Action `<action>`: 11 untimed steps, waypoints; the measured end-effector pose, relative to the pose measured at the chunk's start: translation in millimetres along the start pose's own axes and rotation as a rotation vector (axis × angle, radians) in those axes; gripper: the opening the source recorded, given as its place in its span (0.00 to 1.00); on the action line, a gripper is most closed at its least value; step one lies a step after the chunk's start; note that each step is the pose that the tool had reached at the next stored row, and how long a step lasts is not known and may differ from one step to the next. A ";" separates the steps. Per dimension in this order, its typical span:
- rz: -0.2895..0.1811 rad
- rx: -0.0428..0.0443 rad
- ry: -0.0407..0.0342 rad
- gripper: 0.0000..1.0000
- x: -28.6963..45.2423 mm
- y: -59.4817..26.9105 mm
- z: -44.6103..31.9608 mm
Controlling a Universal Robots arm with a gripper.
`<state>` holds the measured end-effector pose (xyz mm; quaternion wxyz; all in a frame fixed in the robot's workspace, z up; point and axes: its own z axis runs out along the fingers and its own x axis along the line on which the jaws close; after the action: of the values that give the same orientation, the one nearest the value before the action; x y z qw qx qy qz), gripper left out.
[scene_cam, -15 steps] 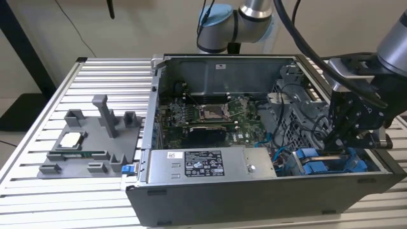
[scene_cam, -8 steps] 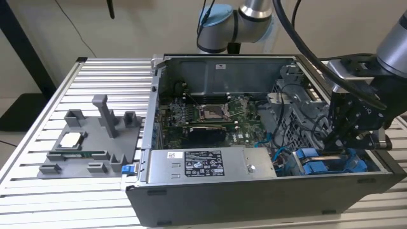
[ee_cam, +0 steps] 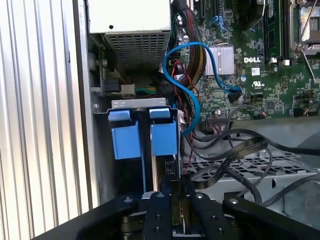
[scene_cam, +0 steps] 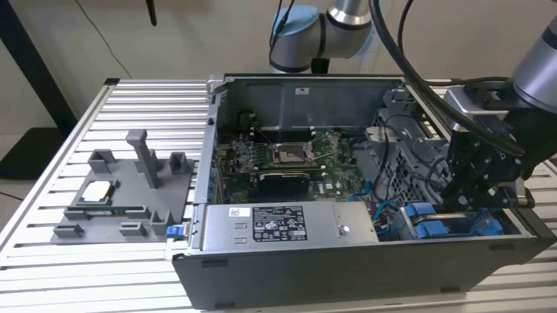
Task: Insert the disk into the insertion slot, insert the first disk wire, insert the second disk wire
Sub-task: 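Insert the second disk wire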
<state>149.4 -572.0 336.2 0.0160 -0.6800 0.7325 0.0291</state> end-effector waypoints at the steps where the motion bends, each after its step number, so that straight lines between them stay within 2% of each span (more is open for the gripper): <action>1: 0.000 0.0001 0.0007 0.24 0.1 0.0 -0.1; 5: 0.000 0.0001 -0.0011 0.24 0.3 0.1 -1.5; 10: 0.000 -0.0003 -0.0024 0.24 -0.7 0.4 -17.5; 11: 0.000 -0.0006 -0.0073 0.24 -0.7 0.4 -18.7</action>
<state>149.4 -572.4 354.9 0.0185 -0.6799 0.7324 0.0318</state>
